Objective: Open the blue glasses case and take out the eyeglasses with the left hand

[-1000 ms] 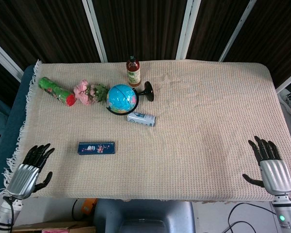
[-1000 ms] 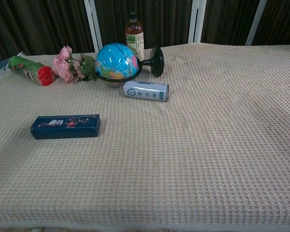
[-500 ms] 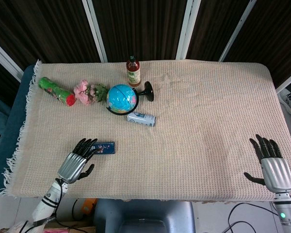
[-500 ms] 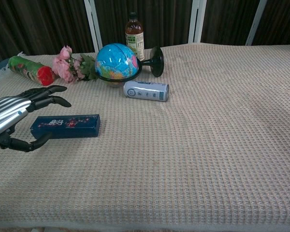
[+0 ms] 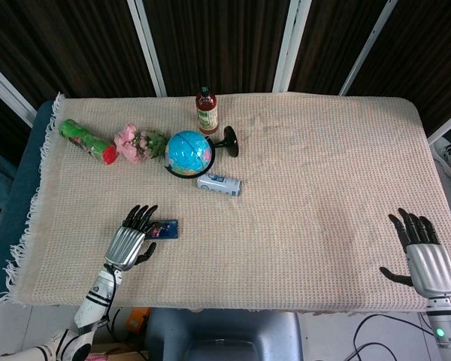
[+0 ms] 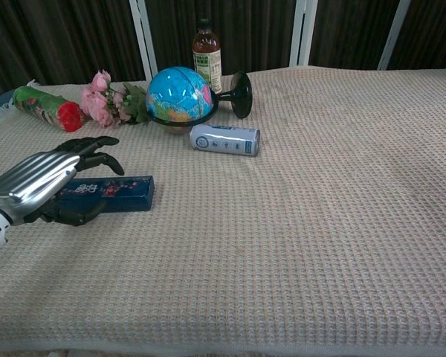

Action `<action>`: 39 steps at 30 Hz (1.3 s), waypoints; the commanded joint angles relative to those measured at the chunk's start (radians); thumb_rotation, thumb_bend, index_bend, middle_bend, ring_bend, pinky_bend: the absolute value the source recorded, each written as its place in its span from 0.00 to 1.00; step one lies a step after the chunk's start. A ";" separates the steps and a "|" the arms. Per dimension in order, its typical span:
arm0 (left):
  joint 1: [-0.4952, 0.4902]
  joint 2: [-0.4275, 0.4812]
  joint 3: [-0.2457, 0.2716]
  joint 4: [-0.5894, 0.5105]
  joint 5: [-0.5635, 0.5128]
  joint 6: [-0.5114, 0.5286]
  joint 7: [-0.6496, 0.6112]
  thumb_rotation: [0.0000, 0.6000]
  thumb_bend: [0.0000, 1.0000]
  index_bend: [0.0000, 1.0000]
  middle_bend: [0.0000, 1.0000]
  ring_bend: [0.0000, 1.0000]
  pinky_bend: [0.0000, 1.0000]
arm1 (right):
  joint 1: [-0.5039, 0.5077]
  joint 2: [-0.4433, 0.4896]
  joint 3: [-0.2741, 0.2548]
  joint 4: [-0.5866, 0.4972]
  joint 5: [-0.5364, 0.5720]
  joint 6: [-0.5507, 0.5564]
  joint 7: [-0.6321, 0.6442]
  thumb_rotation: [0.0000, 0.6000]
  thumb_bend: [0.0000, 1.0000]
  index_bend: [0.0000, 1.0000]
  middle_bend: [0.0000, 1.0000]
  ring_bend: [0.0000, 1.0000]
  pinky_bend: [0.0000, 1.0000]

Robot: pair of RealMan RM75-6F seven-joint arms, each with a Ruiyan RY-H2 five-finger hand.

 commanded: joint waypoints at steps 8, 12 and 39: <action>-0.024 -0.077 -0.003 0.104 -0.034 0.010 0.015 1.00 0.38 0.33 0.06 0.00 0.04 | 0.001 0.004 0.002 -0.005 0.006 -0.003 0.005 1.00 0.22 0.00 0.00 0.00 0.00; -0.029 -0.090 -0.003 0.120 -0.046 0.009 0.015 1.00 0.38 0.37 0.08 0.00 0.05 | 0.000 0.008 0.001 -0.005 0.005 -0.003 0.010 1.00 0.22 0.00 0.00 0.00 0.00; -0.065 -0.112 -0.003 0.148 -0.066 0.034 0.051 1.00 0.43 0.53 0.12 0.01 0.04 | 0.001 0.011 0.002 -0.005 0.007 -0.003 0.013 1.00 0.22 0.00 0.00 0.00 0.00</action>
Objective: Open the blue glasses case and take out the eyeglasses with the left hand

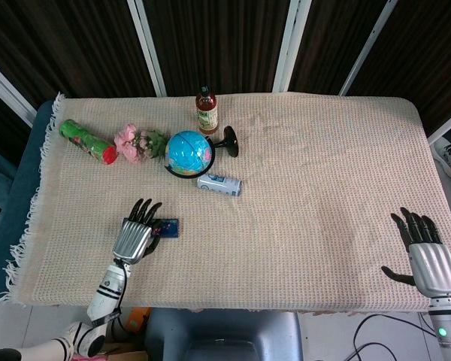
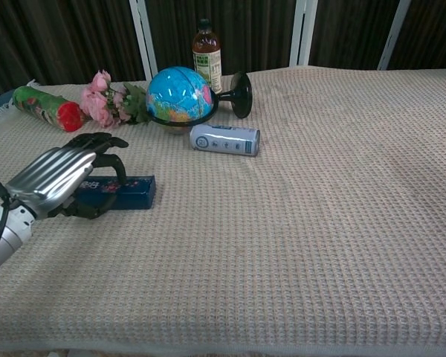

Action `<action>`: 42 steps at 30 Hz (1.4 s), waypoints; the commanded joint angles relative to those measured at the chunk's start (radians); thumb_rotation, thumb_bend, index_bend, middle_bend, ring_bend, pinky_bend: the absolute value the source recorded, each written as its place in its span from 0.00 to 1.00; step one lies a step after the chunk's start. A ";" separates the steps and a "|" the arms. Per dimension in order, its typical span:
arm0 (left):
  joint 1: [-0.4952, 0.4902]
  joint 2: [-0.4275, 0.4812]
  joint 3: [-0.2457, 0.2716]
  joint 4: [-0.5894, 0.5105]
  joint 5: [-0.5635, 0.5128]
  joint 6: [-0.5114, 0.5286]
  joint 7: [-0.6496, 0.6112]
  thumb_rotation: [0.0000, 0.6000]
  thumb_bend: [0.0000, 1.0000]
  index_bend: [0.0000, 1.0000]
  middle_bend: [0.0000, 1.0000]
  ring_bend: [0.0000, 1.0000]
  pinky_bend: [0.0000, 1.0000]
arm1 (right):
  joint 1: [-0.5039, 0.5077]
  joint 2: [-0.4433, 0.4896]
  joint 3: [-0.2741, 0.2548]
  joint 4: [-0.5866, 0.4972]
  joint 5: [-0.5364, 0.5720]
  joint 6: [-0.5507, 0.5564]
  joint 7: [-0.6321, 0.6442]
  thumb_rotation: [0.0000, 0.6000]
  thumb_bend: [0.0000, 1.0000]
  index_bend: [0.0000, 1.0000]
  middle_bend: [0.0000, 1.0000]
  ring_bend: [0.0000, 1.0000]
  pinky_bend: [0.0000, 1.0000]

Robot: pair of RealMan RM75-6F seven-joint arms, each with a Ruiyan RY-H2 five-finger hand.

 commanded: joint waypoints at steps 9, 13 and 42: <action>-0.034 -0.015 -0.038 0.023 -0.025 -0.002 -0.004 1.00 0.43 0.54 0.12 0.01 0.04 | -0.002 0.003 0.001 -0.001 0.000 0.004 0.006 1.00 0.22 0.00 0.00 0.00 0.00; -0.071 -0.036 -0.079 0.059 -0.056 -0.031 -0.011 1.00 0.43 0.54 0.13 0.02 0.04 | -0.003 0.006 0.002 -0.001 0.002 0.004 0.014 1.00 0.22 0.00 0.00 0.00 0.00; -0.037 0.354 -0.047 -0.433 -0.264 -0.240 0.176 1.00 0.56 0.36 0.07 0.00 0.01 | -0.013 0.016 -0.003 -0.013 -0.008 0.015 0.047 1.00 0.22 0.00 0.00 0.00 0.00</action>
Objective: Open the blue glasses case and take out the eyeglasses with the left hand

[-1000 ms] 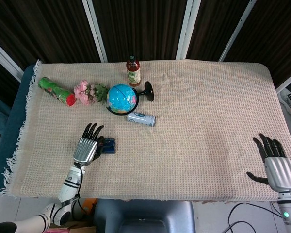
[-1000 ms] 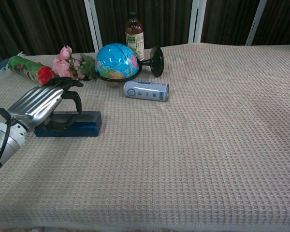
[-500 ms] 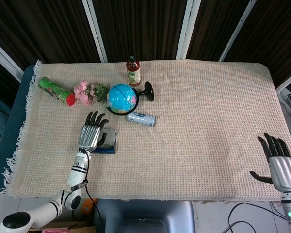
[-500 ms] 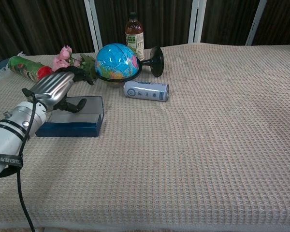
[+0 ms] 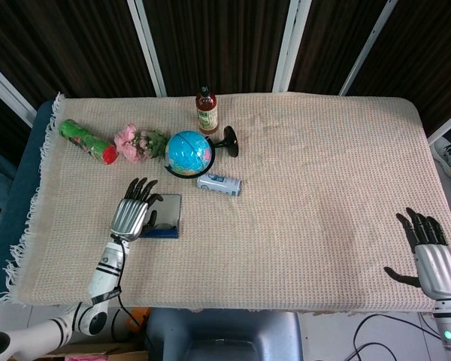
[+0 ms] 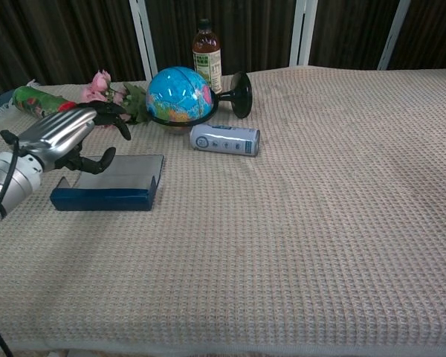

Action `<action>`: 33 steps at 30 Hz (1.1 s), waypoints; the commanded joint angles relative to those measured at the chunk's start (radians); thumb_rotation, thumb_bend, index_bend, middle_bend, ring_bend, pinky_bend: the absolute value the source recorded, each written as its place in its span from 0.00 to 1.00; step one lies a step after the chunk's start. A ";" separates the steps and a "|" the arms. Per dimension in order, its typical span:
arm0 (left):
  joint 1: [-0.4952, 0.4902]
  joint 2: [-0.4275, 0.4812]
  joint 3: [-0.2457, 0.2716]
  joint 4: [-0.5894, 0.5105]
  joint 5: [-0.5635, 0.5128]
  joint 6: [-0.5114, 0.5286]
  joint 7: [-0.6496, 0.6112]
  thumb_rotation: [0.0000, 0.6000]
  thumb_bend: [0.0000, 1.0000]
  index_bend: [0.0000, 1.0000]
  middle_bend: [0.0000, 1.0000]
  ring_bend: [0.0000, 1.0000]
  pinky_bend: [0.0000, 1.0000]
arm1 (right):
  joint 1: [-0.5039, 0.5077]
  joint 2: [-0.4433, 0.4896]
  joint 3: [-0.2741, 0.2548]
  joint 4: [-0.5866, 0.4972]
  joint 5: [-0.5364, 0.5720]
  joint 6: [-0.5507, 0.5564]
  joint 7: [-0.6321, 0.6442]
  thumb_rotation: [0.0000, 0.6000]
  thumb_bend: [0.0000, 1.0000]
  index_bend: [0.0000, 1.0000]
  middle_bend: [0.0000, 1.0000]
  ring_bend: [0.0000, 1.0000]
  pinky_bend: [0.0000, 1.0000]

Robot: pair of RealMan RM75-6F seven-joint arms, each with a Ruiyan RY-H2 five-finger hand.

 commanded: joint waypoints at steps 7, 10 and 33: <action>0.092 0.312 0.100 -0.327 -0.140 -0.120 0.170 1.00 0.58 0.34 0.06 0.00 0.00 | 0.001 -0.007 -0.007 -0.002 -0.012 -0.002 -0.010 1.00 0.22 0.00 0.00 0.00 0.00; 0.094 0.331 0.112 -0.346 -0.154 -0.141 0.159 1.00 0.58 0.33 0.06 0.00 0.00 | 0.001 -0.011 -0.009 -0.005 -0.018 -0.002 -0.017 1.00 0.22 0.00 0.00 0.00 0.00; 0.117 0.351 0.177 -0.353 -0.089 -0.097 0.155 1.00 0.61 0.42 0.04 0.00 0.00 | 0.000 -0.008 -0.011 0.000 -0.025 0.002 0.005 1.00 0.22 0.00 0.00 0.00 0.00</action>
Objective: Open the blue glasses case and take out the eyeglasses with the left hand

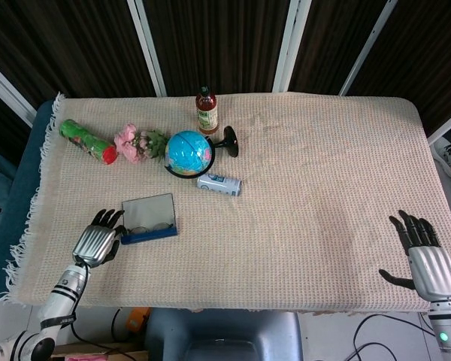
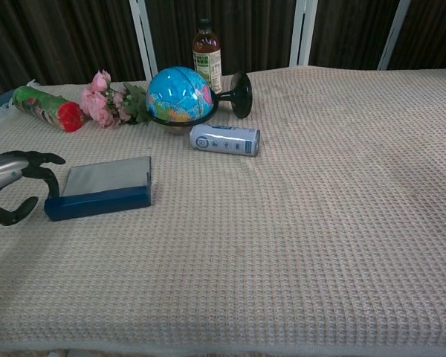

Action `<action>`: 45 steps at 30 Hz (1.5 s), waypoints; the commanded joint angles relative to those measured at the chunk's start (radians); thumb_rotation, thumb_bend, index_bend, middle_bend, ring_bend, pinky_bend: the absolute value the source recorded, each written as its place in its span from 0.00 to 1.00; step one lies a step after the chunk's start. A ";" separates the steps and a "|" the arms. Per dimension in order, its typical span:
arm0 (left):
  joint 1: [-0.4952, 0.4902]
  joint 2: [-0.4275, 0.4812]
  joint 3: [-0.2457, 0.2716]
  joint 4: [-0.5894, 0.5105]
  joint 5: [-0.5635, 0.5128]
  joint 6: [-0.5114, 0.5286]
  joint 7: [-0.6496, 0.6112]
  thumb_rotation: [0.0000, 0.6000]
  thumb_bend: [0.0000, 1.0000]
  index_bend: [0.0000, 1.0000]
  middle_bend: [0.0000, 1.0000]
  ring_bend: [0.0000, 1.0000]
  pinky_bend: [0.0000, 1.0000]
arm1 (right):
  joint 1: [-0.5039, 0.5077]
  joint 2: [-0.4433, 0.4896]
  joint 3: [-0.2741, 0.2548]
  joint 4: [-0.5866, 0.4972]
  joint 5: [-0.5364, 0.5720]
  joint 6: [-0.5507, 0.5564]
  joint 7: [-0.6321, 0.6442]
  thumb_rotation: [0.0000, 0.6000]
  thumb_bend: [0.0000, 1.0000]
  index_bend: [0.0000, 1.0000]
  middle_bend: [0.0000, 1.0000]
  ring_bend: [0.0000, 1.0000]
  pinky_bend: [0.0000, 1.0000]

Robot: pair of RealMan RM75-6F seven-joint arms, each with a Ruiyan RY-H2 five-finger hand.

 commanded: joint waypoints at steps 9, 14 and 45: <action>0.015 0.070 0.073 -0.075 0.085 -0.039 -0.094 1.00 0.61 0.41 0.01 0.00 0.00 | -0.003 0.009 -0.007 -0.003 -0.015 0.004 0.022 1.00 0.22 0.00 0.00 0.00 0.00; 0.019 0.085 0.103 -0.109 0.136 -0.029 -0.077 1.00 0.60 0.39 0.00 0.00 0.00 | -0.006 0.012 -0.009 0.000 -0.023 0.012 0.035 1.00 0.22 0.00 0.00 0.00 0.00; 0.003 0.021 0.147 -0.209 0.227 -0.044 0.072 1.00 0.56 0.18 0.00 0.00 0.00 | -0.031 0.040 -0.012 0.009 -0.058 0.065 0.122 1.00 0.22 0.00 0.00 0.00 0.00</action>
